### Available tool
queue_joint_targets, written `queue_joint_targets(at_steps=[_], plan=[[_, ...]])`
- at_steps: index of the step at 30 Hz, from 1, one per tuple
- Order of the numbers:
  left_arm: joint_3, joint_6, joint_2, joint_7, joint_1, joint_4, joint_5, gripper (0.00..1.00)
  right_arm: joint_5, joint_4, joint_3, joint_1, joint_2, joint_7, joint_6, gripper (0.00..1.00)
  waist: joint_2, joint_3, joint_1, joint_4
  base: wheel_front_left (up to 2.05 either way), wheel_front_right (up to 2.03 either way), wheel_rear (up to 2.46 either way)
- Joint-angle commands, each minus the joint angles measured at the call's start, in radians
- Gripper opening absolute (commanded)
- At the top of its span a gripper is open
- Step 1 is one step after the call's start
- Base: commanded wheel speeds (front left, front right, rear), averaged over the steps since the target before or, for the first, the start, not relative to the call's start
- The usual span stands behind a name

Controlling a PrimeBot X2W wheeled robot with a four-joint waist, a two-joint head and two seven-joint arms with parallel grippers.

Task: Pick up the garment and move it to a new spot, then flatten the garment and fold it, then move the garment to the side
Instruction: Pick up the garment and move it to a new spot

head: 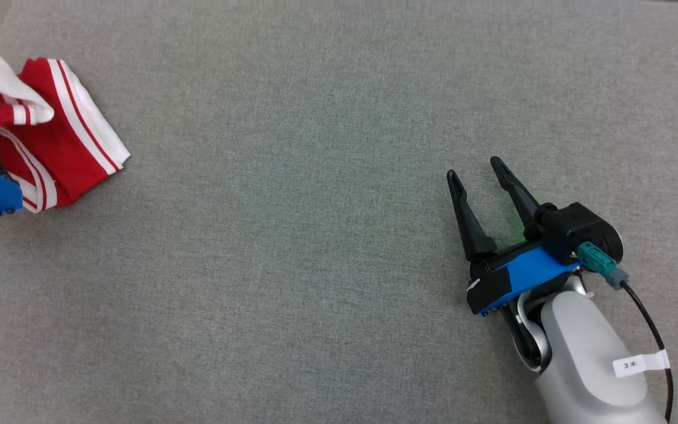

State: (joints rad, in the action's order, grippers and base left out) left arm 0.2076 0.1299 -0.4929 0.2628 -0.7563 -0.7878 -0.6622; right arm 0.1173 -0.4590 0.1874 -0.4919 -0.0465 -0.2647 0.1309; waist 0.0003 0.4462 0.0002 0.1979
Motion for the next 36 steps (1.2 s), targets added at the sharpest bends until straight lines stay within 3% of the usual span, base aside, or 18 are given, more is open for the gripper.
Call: queue_joint_targets(at_steps=[1, 8, 15, 28, 36], plan=[[-0.010, 0.002, 0.004, 0.002, -0.003, 0.028, 0.004, 0.00, 0.020, -0.001, 0.001, 0.019, -0.008, 0.000, 0.000, 1.00, -0.0003, -0.032, -0.0002, -0.020, 0.00, 0.00, 0.00], [0.017, 0.002, 0.027, 0.002, 0.028, 0.194, 0.050, 0.00, 0.088, 0.009, 0.016, 0.076, -0.007, 0.000, 0.000, 1.00, -0.0003, -0.131, -0.0002, -0.091, 0.00, 0.00, 0.00], [0.042, 0.002, 0.079, 0.002, 0.090, 0.314, 0.058, 0.00, 0.127, 0.028, 0.042, 0.127, -0.007, 0.000, 0.000, 1.00, -0.0003, -0.188, -0.0002, -0.218, 0.00, 0.00, 0.00], [0.228, 0.002, 0.197, 0.002, 0.181, 0.428, 0.082, 0.00, 0.159, 0.086, 0.089, 0.198, -0.006, 0.000, 0.000, 1.00, -0.0003, -0.205, -0.0002, -0.475, 0.00, 0.00, 0.00], [0.355, 0.002, 0.264, 0.002, 0.208, 0.464, 0.091, 0.00, 0.177, 0.118, 0.108, 0.230, -0.006, 0.000, 0.000, 1.00, -0.0003, -0.195, -0.0002, -0.576, 0.00, 0.00, 0.00]])
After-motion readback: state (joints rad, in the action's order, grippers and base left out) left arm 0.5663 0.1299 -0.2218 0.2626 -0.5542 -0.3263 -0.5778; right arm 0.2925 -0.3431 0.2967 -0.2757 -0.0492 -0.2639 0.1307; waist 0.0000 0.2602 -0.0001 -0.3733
